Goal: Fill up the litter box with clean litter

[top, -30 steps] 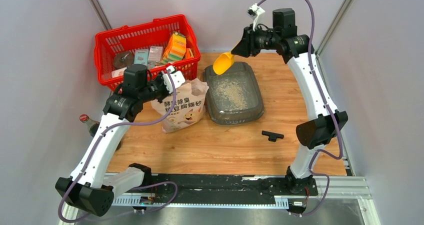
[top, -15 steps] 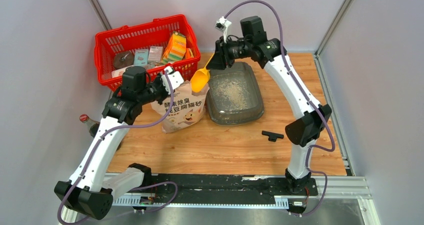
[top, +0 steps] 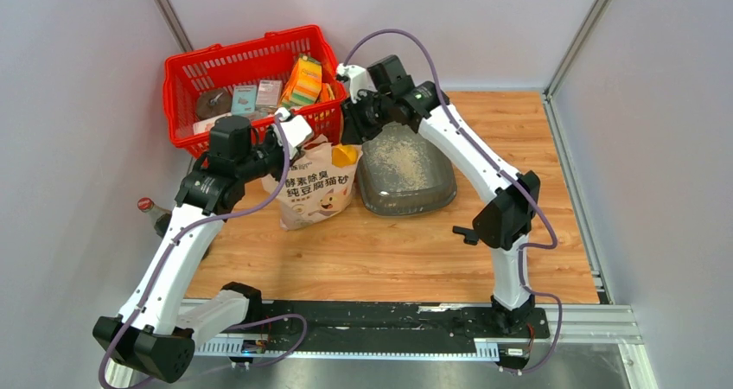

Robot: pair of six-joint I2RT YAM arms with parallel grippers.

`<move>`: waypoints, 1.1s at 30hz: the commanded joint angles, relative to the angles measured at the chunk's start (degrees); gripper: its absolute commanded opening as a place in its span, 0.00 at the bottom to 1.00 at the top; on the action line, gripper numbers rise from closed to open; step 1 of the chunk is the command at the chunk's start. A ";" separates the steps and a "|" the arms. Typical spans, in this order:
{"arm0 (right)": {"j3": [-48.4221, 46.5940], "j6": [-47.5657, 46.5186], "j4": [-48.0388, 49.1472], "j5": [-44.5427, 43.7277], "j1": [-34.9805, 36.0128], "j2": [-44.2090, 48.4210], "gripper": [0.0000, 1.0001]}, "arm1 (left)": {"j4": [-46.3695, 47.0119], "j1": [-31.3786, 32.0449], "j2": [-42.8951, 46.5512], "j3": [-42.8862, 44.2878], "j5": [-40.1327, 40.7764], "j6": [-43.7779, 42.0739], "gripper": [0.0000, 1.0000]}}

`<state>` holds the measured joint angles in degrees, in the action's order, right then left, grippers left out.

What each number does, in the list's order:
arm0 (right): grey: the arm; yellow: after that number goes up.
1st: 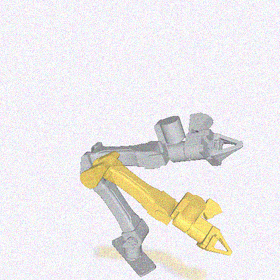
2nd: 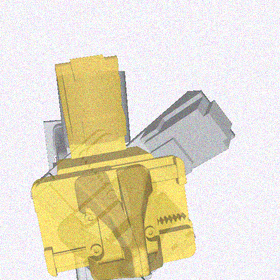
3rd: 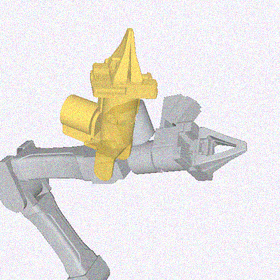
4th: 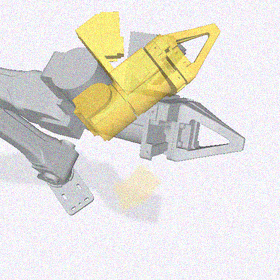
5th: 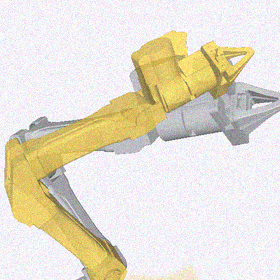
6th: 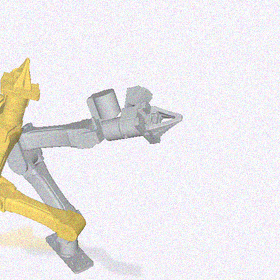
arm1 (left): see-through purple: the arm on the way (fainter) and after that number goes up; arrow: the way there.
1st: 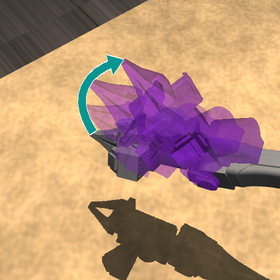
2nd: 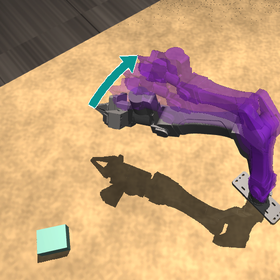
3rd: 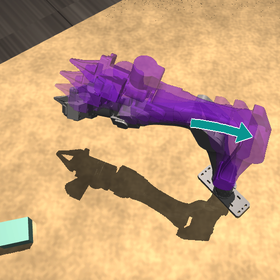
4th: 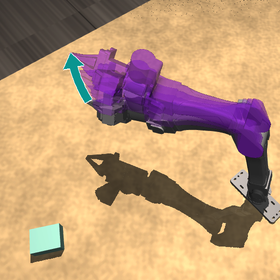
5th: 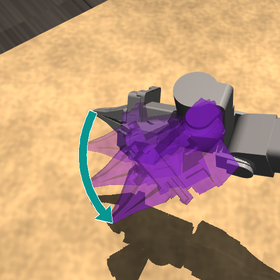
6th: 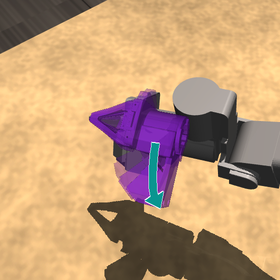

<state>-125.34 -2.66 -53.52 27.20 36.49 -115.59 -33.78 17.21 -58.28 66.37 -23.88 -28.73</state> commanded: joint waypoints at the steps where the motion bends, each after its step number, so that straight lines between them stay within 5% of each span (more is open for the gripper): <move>1: -0.35 5.81 3.86 -13.12 2.26 -1.48 0.00 | 11.02 0.28 1.77 3.06 -4.25 8.51 0.00; 21: 11.34 10.47 5.52 -10.42 4.82 -6.93 0.00 | 12.16 0.28 2.38 2.71 -5.04 9.92 0.00; 33: 14.16 24.18 13.77 11.00 3.24 -8.60 0.00 | 11.63 0.28 1.33 3.59 -5.21 9.22 0.00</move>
<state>-113.03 12.60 -39.92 25.08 39.33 -119.66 -31.97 17.17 -58.65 66.37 -24.32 -20.86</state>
